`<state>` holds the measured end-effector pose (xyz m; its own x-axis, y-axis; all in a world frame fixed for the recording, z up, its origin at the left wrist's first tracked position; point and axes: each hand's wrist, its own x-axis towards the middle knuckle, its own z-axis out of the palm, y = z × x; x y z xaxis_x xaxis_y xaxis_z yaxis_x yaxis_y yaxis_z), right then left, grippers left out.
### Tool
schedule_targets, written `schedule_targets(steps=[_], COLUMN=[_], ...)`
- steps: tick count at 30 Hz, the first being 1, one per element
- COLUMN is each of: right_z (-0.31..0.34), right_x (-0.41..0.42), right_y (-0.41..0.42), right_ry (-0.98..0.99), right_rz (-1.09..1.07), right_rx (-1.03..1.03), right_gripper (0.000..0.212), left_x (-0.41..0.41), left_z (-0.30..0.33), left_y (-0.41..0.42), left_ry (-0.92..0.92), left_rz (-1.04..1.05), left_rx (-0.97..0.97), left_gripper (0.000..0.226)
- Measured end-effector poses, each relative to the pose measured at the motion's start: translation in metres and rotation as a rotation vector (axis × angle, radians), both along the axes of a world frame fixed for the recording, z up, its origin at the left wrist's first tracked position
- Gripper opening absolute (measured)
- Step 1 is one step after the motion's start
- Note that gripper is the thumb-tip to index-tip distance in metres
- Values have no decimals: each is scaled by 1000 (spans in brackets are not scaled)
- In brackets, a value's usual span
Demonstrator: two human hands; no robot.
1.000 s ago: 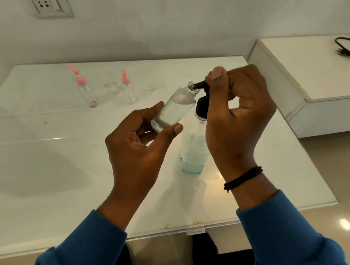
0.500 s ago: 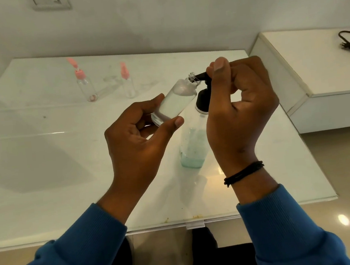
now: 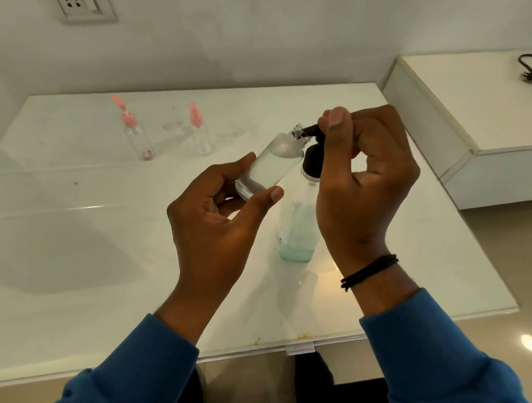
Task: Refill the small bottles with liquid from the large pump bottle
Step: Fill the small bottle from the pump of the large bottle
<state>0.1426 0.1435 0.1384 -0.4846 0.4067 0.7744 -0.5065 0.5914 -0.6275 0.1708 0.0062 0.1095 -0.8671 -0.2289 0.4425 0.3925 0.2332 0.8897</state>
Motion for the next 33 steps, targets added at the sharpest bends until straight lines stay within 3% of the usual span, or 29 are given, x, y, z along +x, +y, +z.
schedule_targets(steps=[33], right_z=[8], right_x=[-3], right_y=[3], right_ry=[9], right_rz=[-19], right_rx=[4], right_gripper=[26], left_x=[0], left_z=[1], left_y=[2], left_ry=[-6], left_rz=[3], left_rx=[-15], left_gripper=[47])
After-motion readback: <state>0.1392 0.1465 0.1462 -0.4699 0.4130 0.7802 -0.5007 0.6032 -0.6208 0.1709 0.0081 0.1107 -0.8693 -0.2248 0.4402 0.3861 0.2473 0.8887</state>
